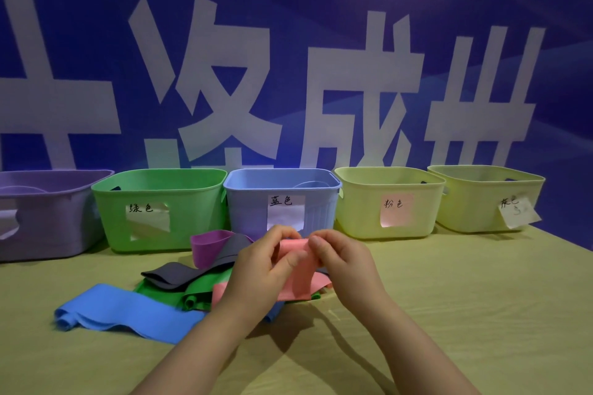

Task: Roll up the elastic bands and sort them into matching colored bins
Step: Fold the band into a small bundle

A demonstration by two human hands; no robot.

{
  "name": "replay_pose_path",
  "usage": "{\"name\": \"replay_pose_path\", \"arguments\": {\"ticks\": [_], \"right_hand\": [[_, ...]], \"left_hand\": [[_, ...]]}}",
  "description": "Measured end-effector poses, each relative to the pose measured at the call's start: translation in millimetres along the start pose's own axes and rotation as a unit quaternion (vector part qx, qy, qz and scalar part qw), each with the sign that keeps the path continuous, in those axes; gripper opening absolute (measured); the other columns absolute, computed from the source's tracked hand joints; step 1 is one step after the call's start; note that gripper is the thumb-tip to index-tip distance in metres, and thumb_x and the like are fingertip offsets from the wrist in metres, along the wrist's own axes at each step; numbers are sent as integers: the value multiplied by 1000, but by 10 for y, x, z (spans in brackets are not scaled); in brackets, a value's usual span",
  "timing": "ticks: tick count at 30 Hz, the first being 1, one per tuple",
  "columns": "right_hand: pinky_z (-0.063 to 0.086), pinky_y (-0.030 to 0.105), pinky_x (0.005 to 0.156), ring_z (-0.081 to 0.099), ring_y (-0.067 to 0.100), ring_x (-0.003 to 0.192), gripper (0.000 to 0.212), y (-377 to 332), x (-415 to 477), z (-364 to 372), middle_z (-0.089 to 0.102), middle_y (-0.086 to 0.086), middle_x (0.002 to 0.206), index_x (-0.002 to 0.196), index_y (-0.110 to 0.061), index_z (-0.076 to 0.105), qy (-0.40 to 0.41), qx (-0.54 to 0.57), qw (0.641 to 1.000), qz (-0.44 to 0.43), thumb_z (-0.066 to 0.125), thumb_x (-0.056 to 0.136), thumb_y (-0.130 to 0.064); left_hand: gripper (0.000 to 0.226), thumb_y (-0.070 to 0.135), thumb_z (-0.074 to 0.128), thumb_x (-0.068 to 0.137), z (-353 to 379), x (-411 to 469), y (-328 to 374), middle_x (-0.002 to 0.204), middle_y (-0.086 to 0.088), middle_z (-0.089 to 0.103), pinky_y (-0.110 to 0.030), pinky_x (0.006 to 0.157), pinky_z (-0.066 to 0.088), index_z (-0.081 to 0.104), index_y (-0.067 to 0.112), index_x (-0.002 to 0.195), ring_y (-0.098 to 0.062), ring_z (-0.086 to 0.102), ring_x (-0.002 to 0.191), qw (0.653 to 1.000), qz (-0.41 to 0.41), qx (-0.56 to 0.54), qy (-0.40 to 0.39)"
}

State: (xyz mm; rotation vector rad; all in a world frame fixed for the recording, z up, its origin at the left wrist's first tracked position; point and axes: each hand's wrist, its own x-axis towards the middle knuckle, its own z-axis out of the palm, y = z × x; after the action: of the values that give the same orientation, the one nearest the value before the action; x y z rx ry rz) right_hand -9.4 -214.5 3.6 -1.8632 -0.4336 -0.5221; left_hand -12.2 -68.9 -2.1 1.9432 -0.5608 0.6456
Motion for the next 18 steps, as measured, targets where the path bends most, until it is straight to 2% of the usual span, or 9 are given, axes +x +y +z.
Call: {"name": "replay_pose_path", "arguments": {"ticks": [2, 5, 7, 9, 10, 13, 16, 18], "right_hand": [[46, 33, 64, 53, 5, 62, 26, -6, -1, 2, 59, -14, 59, 64, -26, 61, 2, 11, 1000, 3, 54, 89, -32], [49, 27, 72, 58, 3, 73, 17, -24, -9, 20, 63, -13, 73, 81, -33, 62, -9, 45, 999, 0, 58, 90, -19], [50, 31, 75, 59, 7, 77, 20, -20, -24, 35, 64, -9, 81, 89, -34, 60, -28, 62, 998, -1, 62, 86, -14], [50, 34, 73, 59, 8, 76, 9, -2, -26, 45, 65, -6, 80, 86, -29, 60, -34, 52, 998, -6, 63, 83, -21], [49, 34, 72, 57, 8, 74, 3, 5, -22, 44, 64, -7, 77, 83, -28, 61, -30, 40, 999, -5, 60, 80, -29], [44, 32, 65, 52, 4, 65, 16, 25, -3, 29, 59, -15, 64, 72, -30, 58, -16, -3, 1000, -10, 47, 78, -40], [39, 32, 60, 46, 6, 59, 27, 34, 1, 29, 52, -11, 56, 65, -26, 53, -16, -21, 1000, -10, 42, 81, -44], [42, 34, 62, 50, 8, 62, 29, 37, -6, 36, 54, -12, 59, 64, -25, 55, -15, 1, 1000, -8, 43, 82, -45]], "left_hand": [[8, 38, 59, 86, -7, 10, 3, 74, 13, 63, -12, 56, 39, 55, 36, 80, 1, 56, 76, 1000, 9, 13, 13], [18, 51, 50, 82, -28, 15, -15, 74, 10, 63, -17, 55, 39, 54, 33, 80, -2, 57, 73, 1000, -7, 11, 23], [23, 52, 47, 79, -39, 13, -22, 73, 7, 63, -22, 54, 41, 54, 30, 79, -4, 57, 68, 999, -20, -7, 31], [28, 56, 49, 83, -36, 1, -21, 73, 6, 63, -27, 57, 44, 55, 29, 82, -6, 57, 67, 999, -28, -19, 31], [25, 55, 51, 84, -32, -5, -7, 76, 6, 63, -30, 58, 46, 54, 30, 86, -5, 58, 68, 999, -31, -25, 26], [12, 31, 60, 87, -17, -8, 9, 83, 9, 62, -30, 64, 50, 50, 32, 94, -1, 59, 76, 1000, -27, -15, 6], [10, 25, 60, 87, -21, 2, 10, 79, 9, 63, -22, 61, 47, 51, 31, 88, -1, 58, 76, 1000, -14, 3, 4], [11, 27, 59, 86, -27, 3, 5, 74, 9, 62, -15, 56, 42, 50, 32, 82, 0, 56, 73, 1000, -9, 9, 15]]}}
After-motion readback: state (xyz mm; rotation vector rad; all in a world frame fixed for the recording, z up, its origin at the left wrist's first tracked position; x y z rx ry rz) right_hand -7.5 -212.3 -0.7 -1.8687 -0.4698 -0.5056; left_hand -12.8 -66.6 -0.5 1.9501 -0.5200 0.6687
